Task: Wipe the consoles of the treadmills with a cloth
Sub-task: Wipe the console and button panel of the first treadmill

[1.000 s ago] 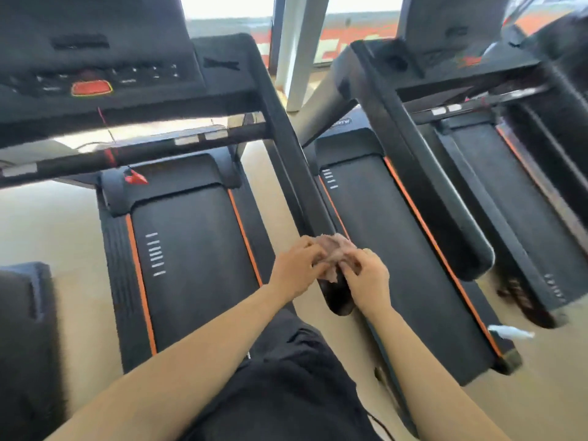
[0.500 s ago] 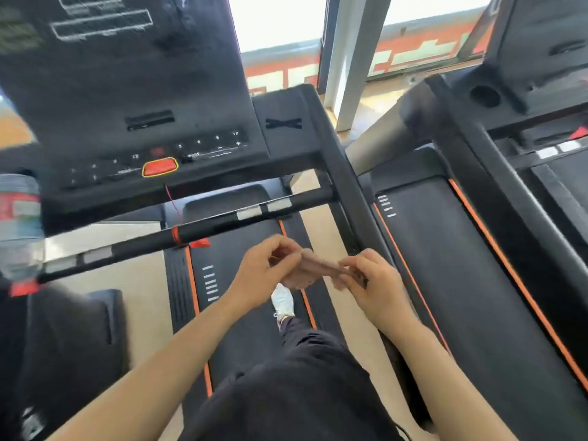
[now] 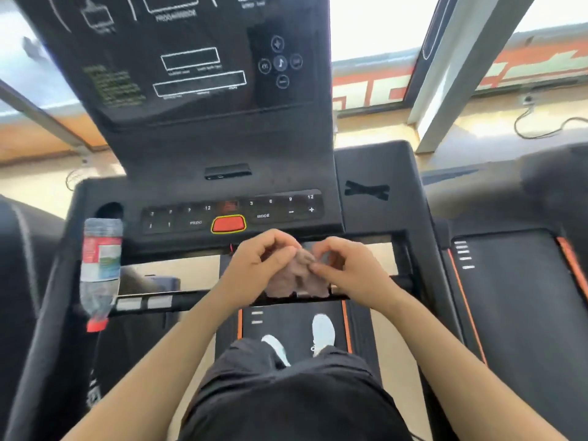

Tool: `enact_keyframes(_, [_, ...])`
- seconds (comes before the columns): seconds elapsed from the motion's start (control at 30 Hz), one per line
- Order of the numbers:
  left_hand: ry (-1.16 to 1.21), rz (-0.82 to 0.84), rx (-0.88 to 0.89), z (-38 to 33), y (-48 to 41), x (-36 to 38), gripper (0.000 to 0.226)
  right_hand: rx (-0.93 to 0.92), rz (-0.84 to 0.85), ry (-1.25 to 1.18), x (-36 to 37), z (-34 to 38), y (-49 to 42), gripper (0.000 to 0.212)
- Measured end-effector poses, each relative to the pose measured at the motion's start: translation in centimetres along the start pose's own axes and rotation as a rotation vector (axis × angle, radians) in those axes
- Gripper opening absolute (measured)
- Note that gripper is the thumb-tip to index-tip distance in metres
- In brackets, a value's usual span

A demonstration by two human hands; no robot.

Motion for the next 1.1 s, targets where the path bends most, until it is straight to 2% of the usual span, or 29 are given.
enact_keyframes(0.1, [-0.004, -0.071, -0.027, 1.0, -1.7, -1.6, 0.014, 0.048, 0.007, -0.05, -0.6, 0.7, -1.8, 0.01])
enact_keyframes(0.2, [0.028, 0.027, -0.078, 1.5, -3.0, -2.8, 0.017, 0.084, -0.064, -0.065, -0.9, 0.8, -3.1, 0.006])
enact_keyframes(0.3, [0.277, 0.124, -0.171, 1.4, -3.6, -3.3, 0.024, 0.129, -0.168, -0.04, -1.0, 0.7, -3.6, 0.012])
enact_keyframes(0.4, [0.462, 0.145, -0.207, 1.3, -4.2, -3.3, 0.027, 0.086, -0.279, -0.038, -1.0, 1.6, -3.3, 0.02])
enact_keyframes(0.5, [0.514, 0.148, -0.17, 1.1, -4.9, -2.9, 0.04, 0.008, -0.236, -0.176, -0.2, 3.3, -2.5, 0.028])
enact_keyframes(0.6, [0.486, 0.115, -0.134, 1.0, -5.4, -2.2, 0.05, 0.002, -0.264, -0.126, 0.9, 3.4, -2.3, 0.03])
enact_keyframes(0.77, [0.415, 0.019, -0.131, 0.4, -6.1, -1.8, 0.042, 0.023, -0.3, -0.068, -0.1, 2.8, -2.8, 0.015])
enact_keyframes(0.97, [-0.055, 0.141, -0.085, -1.5, -8.1, -4.6, 0.039, -0.038, -0.367, 0.019, -4.8, 3.2, -4.3, 0.02])
enact_keyframes(1.1, [-0.205, 0.184, 0.012, -3.6, -9.9, -6.2, 0.027, -0.004, -0.399, -0.023, -8.4, 4.3, -6.5, 0.016])
Point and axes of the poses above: each hand's wrist, its own y-axis away from the middle knuckle, its own x-axis out of the palm, z = x × y, the point moved 1 cm from there along -y, towards the middle knuckle, and after that the axes turned 1 degree about -z, right-handed, at the moved point
